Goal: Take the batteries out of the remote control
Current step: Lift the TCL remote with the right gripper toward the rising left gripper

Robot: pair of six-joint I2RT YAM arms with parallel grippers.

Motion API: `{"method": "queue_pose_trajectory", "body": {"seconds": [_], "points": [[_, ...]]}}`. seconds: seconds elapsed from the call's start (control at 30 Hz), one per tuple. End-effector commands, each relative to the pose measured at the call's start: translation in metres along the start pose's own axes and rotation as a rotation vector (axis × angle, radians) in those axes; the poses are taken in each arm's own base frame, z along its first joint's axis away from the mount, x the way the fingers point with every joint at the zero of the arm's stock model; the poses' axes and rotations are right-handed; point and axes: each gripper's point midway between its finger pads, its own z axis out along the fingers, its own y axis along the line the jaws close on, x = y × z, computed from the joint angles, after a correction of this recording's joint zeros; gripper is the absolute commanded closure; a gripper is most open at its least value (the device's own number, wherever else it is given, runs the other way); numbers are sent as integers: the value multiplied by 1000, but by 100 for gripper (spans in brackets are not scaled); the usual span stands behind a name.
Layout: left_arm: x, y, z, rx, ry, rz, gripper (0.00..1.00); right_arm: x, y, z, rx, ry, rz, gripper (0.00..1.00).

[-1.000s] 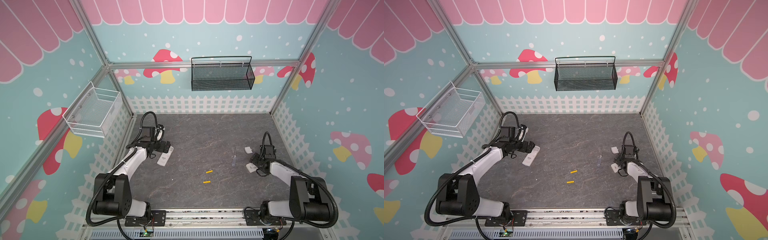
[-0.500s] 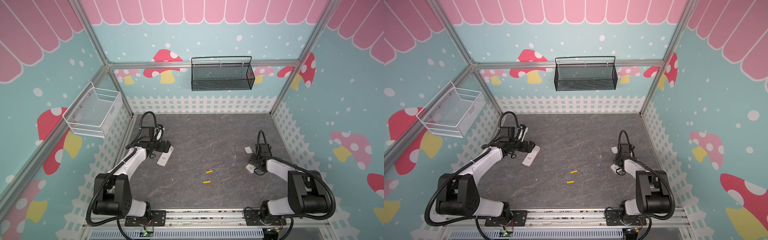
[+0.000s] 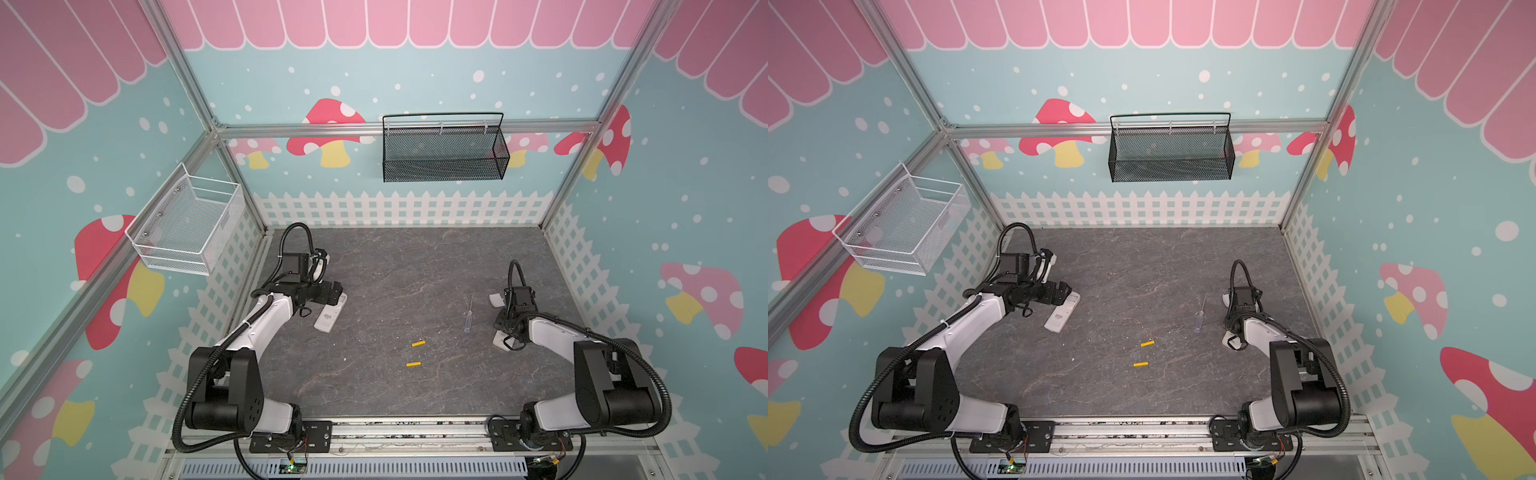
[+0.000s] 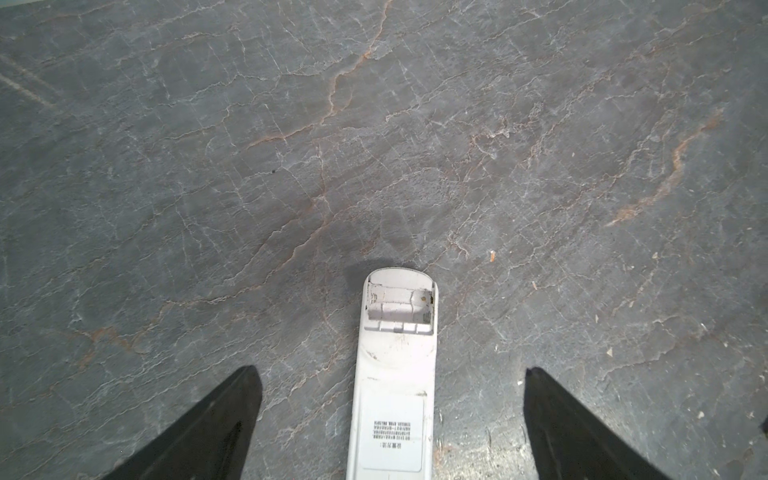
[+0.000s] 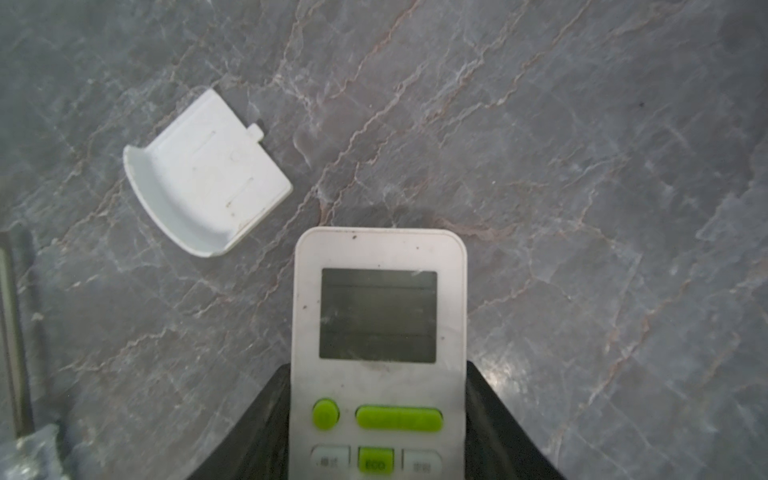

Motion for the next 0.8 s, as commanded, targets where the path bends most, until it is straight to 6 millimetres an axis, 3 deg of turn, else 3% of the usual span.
{"method": "queue_pose_trajectory", "body": {"seconds": [0.0, 0.1, 0.23, 0.4, 0.6, 0.77], "points": [[-20, -10, -16, 65, -32, 4, 1, 4, 1, -14, -6, 33, -46, 58], [-35, -22, -30, 122, -41, 51, 1, -21, 11, -37, -49, -26, -85, 59], [-64, -42, -55, 182, -98, 215, 1, -56, 42, -72, -213, -157, -156, 65], [-107, -81, -99, 331, -218, 461, 2, -88, 107, -126, -550, -284, -323, 69], [-143, -128, -152, 474, -382, 737, 2, -83, 180, -199, -962, -474, -612, 75], [-146, -160, -173, 487, -500, 1038, 2, -69, 211, -237, -1165, -579, -788, 78]]}}
